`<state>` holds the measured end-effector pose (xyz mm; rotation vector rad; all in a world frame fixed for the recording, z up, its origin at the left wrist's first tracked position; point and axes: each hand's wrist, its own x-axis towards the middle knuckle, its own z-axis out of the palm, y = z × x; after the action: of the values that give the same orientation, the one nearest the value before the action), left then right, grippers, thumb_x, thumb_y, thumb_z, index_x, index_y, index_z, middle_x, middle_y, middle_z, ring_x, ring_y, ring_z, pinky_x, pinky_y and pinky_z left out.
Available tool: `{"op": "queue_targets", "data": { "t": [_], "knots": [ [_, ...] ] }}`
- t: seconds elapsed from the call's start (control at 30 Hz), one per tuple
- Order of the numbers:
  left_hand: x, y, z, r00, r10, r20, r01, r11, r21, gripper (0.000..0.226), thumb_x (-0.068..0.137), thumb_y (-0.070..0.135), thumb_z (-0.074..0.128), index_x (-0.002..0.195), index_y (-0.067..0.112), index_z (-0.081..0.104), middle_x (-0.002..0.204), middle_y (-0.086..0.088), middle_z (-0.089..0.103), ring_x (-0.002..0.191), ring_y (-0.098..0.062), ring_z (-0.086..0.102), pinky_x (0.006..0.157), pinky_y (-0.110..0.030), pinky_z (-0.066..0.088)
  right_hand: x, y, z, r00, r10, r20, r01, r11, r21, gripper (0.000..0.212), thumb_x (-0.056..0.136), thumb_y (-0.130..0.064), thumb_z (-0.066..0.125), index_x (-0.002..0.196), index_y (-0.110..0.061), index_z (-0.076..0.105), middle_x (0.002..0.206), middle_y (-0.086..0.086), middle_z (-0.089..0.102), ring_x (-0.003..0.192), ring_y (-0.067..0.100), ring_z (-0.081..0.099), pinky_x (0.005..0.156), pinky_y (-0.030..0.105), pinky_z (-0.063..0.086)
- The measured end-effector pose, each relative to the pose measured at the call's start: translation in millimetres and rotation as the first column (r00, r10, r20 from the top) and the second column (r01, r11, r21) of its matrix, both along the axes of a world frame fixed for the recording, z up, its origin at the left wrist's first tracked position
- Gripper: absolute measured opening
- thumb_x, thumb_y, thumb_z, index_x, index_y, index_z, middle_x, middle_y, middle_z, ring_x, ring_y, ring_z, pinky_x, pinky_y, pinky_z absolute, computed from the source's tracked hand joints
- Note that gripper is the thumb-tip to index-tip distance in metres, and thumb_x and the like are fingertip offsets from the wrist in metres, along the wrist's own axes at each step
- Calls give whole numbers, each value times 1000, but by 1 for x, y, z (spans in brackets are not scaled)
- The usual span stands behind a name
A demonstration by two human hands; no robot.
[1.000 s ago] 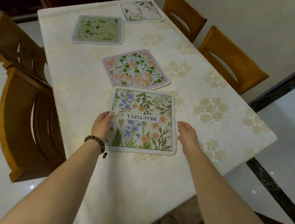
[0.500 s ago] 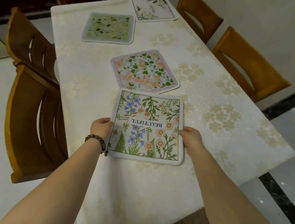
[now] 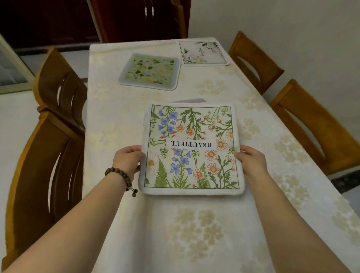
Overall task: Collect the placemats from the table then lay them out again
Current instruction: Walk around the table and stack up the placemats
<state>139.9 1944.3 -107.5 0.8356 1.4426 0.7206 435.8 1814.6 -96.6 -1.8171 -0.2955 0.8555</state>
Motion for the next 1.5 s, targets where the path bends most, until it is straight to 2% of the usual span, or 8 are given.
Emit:
{"op": "queue_targets", "data": {
  "t": [0.17, 0.4, 0.6, 0.7, 0.87, 1.0, 1.23, 1.5],
  "knots": [
    [29, 42, -7, 1000, 7, 21, -6, 1000, -21, 21, 83, -10, 54, 80, 8, 66, 81, -10, 71, 77, -24, 67, 62, -32, 54, 39, 69, 2, 998, 33, 55, -32, 999, -19, 30, 82, 7, 63, 109, -4, 68, 98, 16, 71, 87, 35, 70, 80, 51, 57],
    [60, 90, -41, 994, 31, -105, -30, 1000, 5, 18, 77, -7, 61, 86, 8, 67, 93, -18, 71, 89, -35, 68, 82, -47, 57, 80, 141, -30, 993, 82, 83, -76, 994, -73, 37, 80, 9, 65, 115, -1, 65, 106, 20, 69, 86, 32, 69, 81, 44, 57],
    [76, 104, -66, 970, 32, -240, -21, 999, 47, 15, 79, -3, 61, 86, 10, 66, 83, -10, 69, 68, -21, 62, 58, -26, 51, 94, 168, -62, 988, 118, 98, -105, 986, -128, 36, 81, 8, 64, 116, -2, 66, 106, 19, 70, 88, 31, 69, 81, 41, 57],
    [77, 109, -75, 953, 16, -304, 5, 998, 66, 15, 78, -3, 60, 80, 12, 65, 82, -8, 69, 79, -26, 65, 70, -32, 55, 95, 174, -73, 978, 161, 134, -143, 980, -140, 36, 82, 6, 63, 116, -4, 67, 105, 15, 71, 82, 26, 68, 71, 30, 56],
    [72, 111, -88, 932, -10, -362, 55, 992, 112, 13, 78, 4, 65, 87, 12, 69, 86, -6, 71, 83, -26, 67, 77, -39, 57, 94, 182, -78, 963, 208, 174, -179, 970, -166, 37, 83, 2, 64, 119, -5, 66, 110, 14, 70, 94, 28, 68, 88, 42, 55],
    [69, 114, -88, 953, 38, -300, 9, 988, 151, 12, 78, 15, 72, 87, 19, 66, 85, 3, 68, 86, -21, 66, 68, -29, 54, 101, 185, -77, 957, 237, 167, -203, 959, -195, 38, 89, -12, 62, 127, -9, 61, 114, 9, 66, 90, 22, 64, 88, 39, 53],
    [59, 127, -71, 984, 174, 29, -172, 983, -57, 23, 90, 14, 56, 113, 13, 59, 110, -10, 59, 99, -26, 60, 75, -47, 58, 104, 193, -63, 990, 66, -125, -94, 968, -233, 36, 89, -46, 53, 115, -20, 52, 98, -3, 53, 97, 16, 51, 70, 38, 45],
    [58, 130, -62, 995, 53, 83, -40, 987, -153, 32, 81, 0, 68, 111, 9, 59, 94, -16, 70, 71, -26, 71, 50, -31, 55, 103, 197, -59, 968, 246, -52, -248, 900, -358, 13, 85, -6, 56, 93, -4, 66, 80, 14, 66, 66, 25, 60, 61, 35, 52]
  ]
}}
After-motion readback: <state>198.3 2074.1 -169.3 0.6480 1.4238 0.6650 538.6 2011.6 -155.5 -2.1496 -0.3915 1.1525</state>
